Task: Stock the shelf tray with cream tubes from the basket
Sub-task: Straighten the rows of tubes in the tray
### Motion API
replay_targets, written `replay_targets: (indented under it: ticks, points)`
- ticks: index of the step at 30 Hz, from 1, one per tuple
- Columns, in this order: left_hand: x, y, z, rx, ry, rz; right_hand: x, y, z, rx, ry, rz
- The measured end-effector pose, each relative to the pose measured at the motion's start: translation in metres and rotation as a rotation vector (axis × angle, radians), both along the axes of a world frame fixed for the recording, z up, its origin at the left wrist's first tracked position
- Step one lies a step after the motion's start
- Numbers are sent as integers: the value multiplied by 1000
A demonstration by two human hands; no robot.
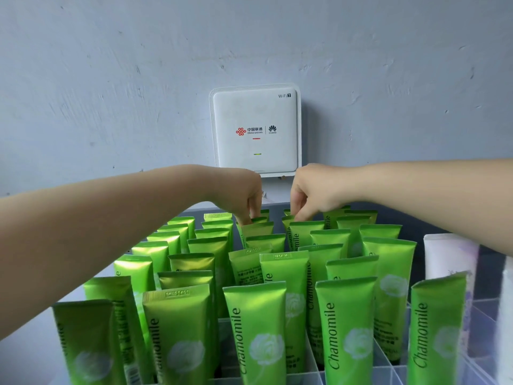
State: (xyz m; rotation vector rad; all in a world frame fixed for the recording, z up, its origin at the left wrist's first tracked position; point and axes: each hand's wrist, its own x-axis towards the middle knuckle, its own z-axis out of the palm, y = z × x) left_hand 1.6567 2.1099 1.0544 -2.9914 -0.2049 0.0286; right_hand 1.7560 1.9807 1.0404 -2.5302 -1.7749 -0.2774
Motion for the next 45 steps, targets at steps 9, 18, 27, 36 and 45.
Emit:
replay_targets:
  ticks: [9, 18, 27, 36, 45]
  points:
    - [-3, 1, 1, -37, 25, -22, 2, -5, 3, -56, -15, -22]
    - [-5, 1, 0, -54, 20, 0, 3, -13, 2, -65, -39, -44]
    - [-13, -1, 8, -99, -78, -11, 1, -20, 2, -31, -23, -63]
    - [-41, -14, 13, -212, -255, -53, -19, -48, 24, 98, 93, 26]
    - [-45, -34, -5, -204, -99, -113, -30, -60, 9, -84, 103, -27]
